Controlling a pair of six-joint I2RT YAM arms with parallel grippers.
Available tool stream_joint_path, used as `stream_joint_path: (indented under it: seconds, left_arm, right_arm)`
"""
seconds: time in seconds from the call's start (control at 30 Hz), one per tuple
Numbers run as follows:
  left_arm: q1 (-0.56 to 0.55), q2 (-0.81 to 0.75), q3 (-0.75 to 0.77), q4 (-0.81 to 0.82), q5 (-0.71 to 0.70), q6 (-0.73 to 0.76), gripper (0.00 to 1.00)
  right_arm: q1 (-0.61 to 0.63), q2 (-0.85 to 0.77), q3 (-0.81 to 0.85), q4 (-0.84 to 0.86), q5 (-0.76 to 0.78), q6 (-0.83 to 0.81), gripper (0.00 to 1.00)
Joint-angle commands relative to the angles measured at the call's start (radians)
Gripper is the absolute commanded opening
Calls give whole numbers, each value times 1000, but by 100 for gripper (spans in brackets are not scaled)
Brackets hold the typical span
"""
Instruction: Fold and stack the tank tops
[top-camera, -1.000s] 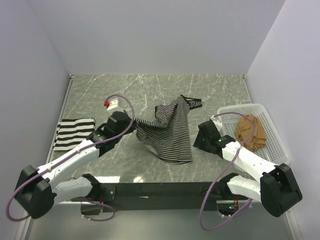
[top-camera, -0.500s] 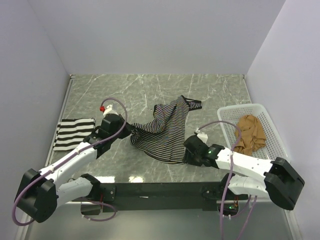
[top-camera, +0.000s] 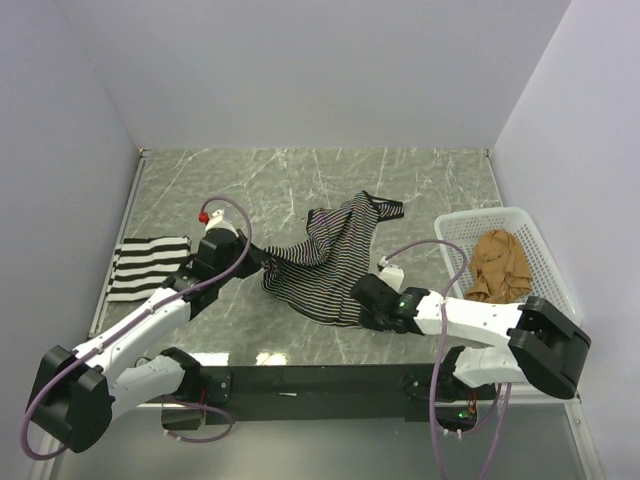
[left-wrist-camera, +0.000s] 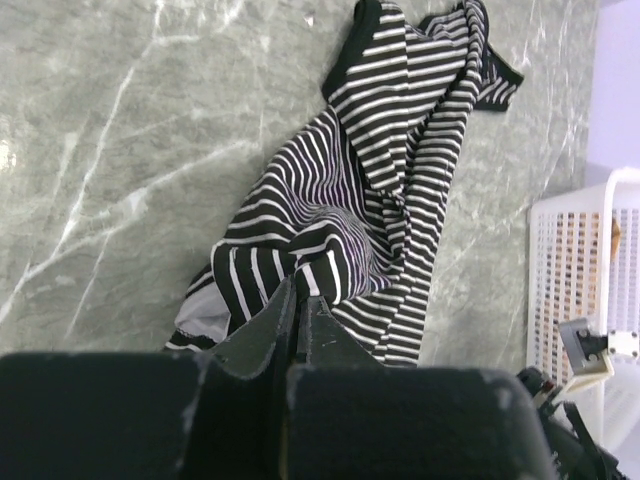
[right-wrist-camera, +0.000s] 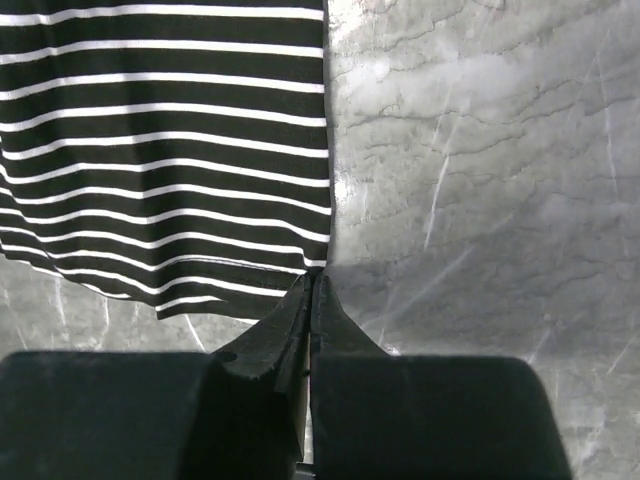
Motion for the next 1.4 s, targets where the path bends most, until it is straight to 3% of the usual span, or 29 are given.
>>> stream_joint_path:
  seconds: [0.0,0.07,0.17,0.27,0.47,0.57,0.7,0.83,0.87,1.0,1.13,1.27,1.37]
  left_arm:
    - [15,-19,55,-10,69,42,1]
    - [32,-38,84,-45,111,54,0]
    - [88,-94,176,-99,206,54,1]
    - [156,-143,305,-145,333,24,1]
    - [172,-188,626,-171,427,-68,1]
    - [172,-190,739,-159,412,-107,1]
    - [172,-144,856,-165,337,-117,1]
    - [193,-21,891,-79,330,-119,1]
    - [204,-21,891,-55,346,-128,1]
    - [288,163,885,137,474,-206,1]
    - [395,368,985,319,661,-332,0]
    - [481,578,1257,364,767,-416,1]
    - [530,622,1402,316,813,-424,1]
  right_arm:
    - [15,-19,22,-170,63,20,0]
    - [13,-104,80,-255,135,-8,0]
    - [-26,-277,307,-450,245,-83,0]
    - [-88,-363,697,-559,290,-213,0]
    - [-120,-258,1282,-631,301,-413,0]
    - [-123,-198,1437,-608,287,-477,0]
    - [-198,-124,1509,-536,223,-560,0]
    - [-409,-32,1475,-403,-39,-598,0]
    - [-410,-32,1470,-383,-73,-602,0]
    - [-529,124,1488,-269,-240,-634,0]
    - [-582,290,1631,-206,-337,-655,0]
    - [-634,459,1911,-209,-389,-641,0]
    - [-678,474,1972,-180,-408,-609,0]
